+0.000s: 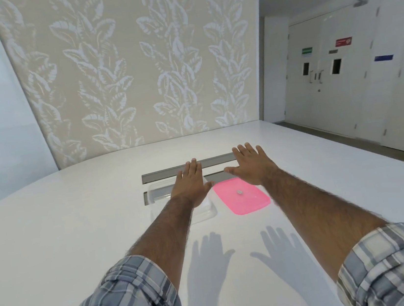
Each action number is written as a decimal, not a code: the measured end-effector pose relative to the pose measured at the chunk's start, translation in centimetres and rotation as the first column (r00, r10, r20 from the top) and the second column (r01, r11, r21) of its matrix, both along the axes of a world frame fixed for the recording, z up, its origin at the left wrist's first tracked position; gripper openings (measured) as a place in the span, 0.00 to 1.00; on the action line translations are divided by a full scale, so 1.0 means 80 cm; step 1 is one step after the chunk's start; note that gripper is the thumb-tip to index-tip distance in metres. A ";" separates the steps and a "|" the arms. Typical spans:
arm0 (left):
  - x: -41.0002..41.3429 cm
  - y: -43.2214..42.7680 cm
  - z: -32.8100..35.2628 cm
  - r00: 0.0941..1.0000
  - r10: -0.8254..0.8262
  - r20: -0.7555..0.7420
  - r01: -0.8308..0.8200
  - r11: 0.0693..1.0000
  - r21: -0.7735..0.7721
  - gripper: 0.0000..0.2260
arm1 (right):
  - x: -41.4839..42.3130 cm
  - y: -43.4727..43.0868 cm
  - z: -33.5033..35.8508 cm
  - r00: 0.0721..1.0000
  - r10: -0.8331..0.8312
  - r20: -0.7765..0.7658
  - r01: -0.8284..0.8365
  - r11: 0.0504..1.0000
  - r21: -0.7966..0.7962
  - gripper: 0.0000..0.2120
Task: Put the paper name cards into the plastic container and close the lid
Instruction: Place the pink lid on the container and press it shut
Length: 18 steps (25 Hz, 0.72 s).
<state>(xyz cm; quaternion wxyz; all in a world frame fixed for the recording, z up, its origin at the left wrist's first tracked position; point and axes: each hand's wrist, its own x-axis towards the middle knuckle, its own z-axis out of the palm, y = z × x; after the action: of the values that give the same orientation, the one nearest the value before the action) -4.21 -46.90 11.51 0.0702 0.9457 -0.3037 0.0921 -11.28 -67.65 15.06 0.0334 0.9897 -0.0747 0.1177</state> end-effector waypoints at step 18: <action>0.056 -0.181 -0.119 0.942 0.121 -0.312 -0.104 0.992 0.071 0.35 | 0.068 -0.163 -0.100 0.981 -0.031 -0.190 0.043 0.997 0.062 0.37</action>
<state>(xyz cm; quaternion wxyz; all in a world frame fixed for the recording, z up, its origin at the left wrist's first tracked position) 0.24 -61.39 1.96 0.0869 0.9656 -0.2364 -0.0646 -5.85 -80.67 7.03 0.0097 0.9954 -0.0934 0.0203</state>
